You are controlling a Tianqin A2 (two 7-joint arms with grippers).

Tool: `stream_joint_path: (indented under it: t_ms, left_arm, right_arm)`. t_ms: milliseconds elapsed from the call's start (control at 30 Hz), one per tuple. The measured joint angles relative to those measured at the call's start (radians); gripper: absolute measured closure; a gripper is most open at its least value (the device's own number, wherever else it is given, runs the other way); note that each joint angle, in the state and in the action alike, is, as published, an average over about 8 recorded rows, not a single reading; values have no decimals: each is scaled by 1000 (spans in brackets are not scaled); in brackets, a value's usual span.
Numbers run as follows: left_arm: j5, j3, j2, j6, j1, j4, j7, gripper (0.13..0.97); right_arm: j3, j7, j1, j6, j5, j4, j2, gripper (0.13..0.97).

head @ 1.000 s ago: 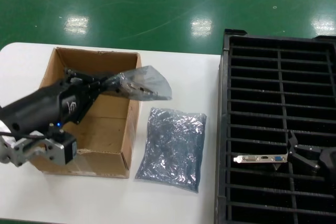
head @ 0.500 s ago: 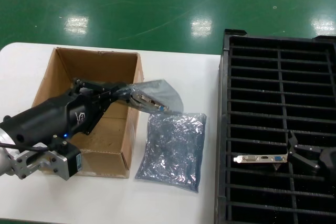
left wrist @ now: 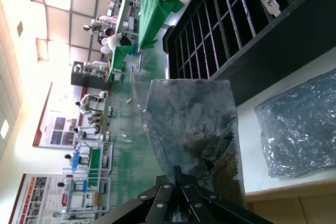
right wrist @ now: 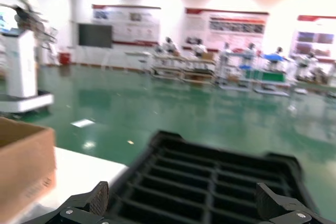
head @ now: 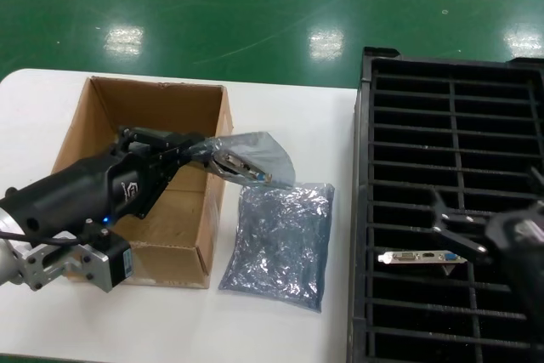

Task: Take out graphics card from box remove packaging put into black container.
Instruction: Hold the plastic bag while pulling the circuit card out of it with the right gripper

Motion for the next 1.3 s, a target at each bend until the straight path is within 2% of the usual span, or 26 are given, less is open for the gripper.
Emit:
stream_joint_path:
  t_ms: [367,767,1067,1300]
  left_arm:
    - [0,0,0,0,0,0,0,957]
    - [0,0,0,0,0,0,0,957]
    - [0,0,0,0,0,0,0,957]
    - [0,0,0,0,0,0,0,957]
  right_arm:
    - [-152,29,156,-71,-46,7,1,130]
    - [-292,211,281,-117,-205,-5,43,181]
    - [-306,357,270,-204,-373,41,66,298]
    - [-306,383,255,-254,-431,77,70,458]
